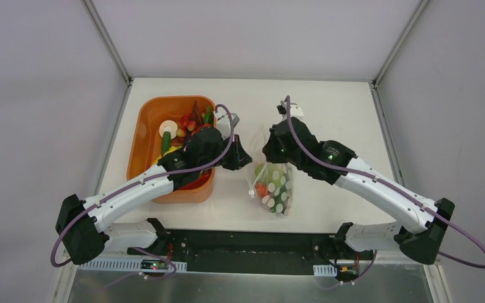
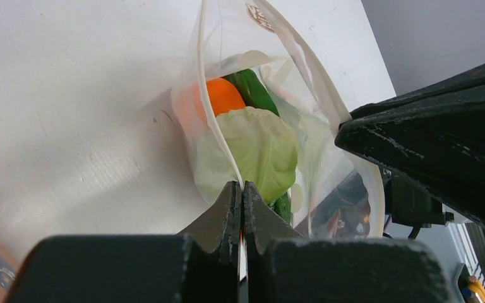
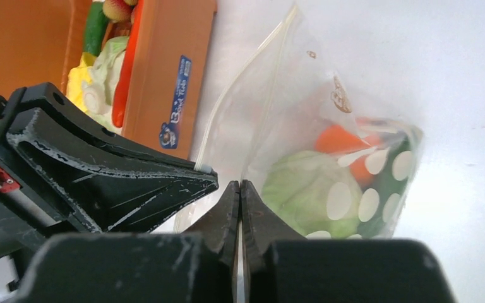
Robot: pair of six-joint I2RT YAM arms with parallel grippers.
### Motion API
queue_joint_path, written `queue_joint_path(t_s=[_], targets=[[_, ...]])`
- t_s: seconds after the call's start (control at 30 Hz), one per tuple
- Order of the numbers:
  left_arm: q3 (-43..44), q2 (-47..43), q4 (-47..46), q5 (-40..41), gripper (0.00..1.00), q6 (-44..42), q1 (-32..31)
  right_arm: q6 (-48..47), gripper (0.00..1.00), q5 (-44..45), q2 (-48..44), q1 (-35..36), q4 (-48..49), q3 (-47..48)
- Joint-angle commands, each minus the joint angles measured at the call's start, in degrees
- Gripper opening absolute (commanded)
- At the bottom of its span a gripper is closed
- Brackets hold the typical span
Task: Place the food in the zip-top bag and seal the zipper
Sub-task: Adjust the zipper food storage bag at the center of the board.
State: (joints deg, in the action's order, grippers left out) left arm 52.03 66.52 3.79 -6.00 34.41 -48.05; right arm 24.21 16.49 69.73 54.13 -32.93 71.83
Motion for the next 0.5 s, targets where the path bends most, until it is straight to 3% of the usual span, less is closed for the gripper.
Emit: queue_joint_path(t_s=[0.0,0.07,0.17,0.27,0.47], targets=[[2.6,-1.5,-2.7,-1.0,0.0,1.3,-0.6,-0.8,0.0,15.9,2.1,3.4,-5.3,5.0],[2.7,-1.5,-2.9,-1.1,0.0,1.4,-0.6,-0.7,0.02,21.6,3.5,4.6,-7.7,6.1],[2.9,-1.5,-2.6,-0.7,0.0,1.4,-0.6,-1.1,0.03,23.1,5.2,5.4,-9.6,7.3],[3.0,-1.7,-2.4,-0.1,0.0,1.4,-0.6,-1.7,0.05,18.3,4.2,5.7,-7.3,6.5],[3.7,-2.2,-1.3,0.3,0.0,1.1,-0.6,-1.6,0.18,7.2,-2.0,5.7,2.7,-0.7]])
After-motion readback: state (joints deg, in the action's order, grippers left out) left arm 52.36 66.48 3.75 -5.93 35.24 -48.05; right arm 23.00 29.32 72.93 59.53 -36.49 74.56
